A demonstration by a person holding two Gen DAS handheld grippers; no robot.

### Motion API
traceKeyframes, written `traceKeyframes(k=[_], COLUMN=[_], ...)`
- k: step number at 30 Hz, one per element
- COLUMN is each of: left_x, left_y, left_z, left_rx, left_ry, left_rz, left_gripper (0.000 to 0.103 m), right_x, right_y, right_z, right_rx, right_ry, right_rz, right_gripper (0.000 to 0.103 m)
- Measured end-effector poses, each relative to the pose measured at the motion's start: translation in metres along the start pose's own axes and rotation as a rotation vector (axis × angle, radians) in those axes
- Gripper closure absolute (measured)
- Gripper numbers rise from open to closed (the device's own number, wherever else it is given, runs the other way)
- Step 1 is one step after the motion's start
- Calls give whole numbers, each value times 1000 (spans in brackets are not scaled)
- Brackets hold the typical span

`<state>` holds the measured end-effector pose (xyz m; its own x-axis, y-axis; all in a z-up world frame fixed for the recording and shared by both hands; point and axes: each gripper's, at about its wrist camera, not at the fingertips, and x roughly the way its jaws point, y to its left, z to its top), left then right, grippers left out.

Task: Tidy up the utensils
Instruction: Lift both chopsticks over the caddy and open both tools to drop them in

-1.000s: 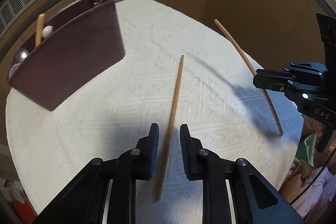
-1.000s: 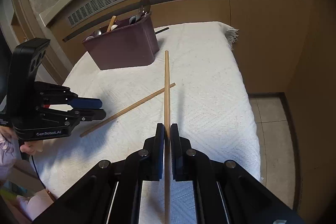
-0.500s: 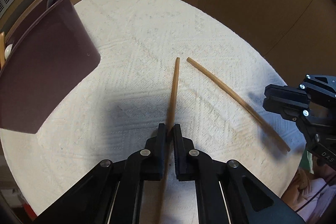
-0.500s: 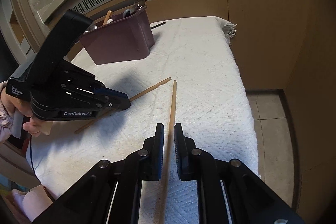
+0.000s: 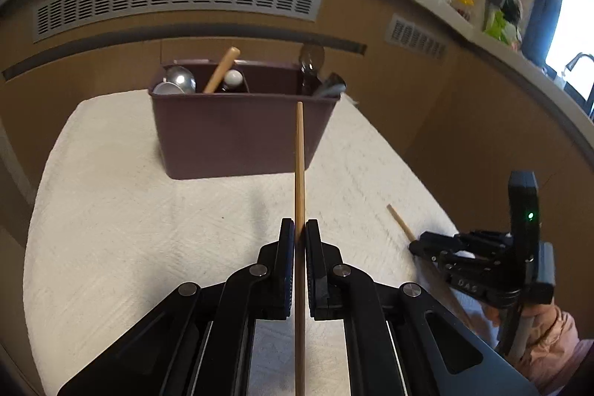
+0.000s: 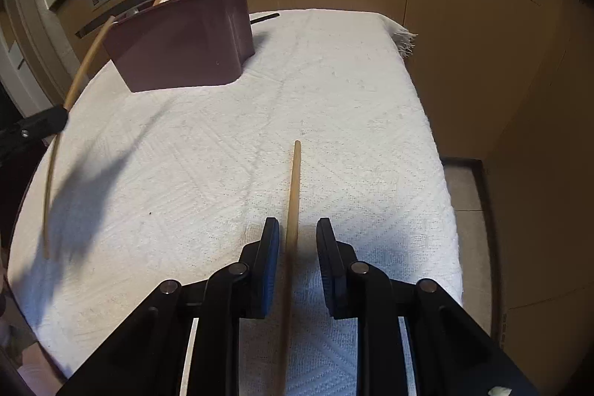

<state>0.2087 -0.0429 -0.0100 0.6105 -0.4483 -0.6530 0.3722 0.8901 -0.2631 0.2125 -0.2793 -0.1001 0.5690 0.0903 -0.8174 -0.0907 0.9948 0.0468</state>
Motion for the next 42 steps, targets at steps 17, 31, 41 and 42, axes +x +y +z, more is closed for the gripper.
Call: traceKeyframes(k=[17,31,41,42], left_x=[-48,-135,-81,-73], left_y=[32,1,39,46], left_z=[-14,123,166,167], left_rx=[-152,7,-15,-29], left_ry=[-162,-575,-586,-571], left_rz=[-31,-48,4,-3], left_gripper=[97,97,97,97], right_x=[-79,-188,-162,-153], right_y=[27,73,73,74], right_z=[18,146,215,219], right_rx=[27,-99,-22,-15], right_ry=[-202,-678,-747,-734], right_rz=[110,127,156,157], right_gripper=[98,98,98,98])
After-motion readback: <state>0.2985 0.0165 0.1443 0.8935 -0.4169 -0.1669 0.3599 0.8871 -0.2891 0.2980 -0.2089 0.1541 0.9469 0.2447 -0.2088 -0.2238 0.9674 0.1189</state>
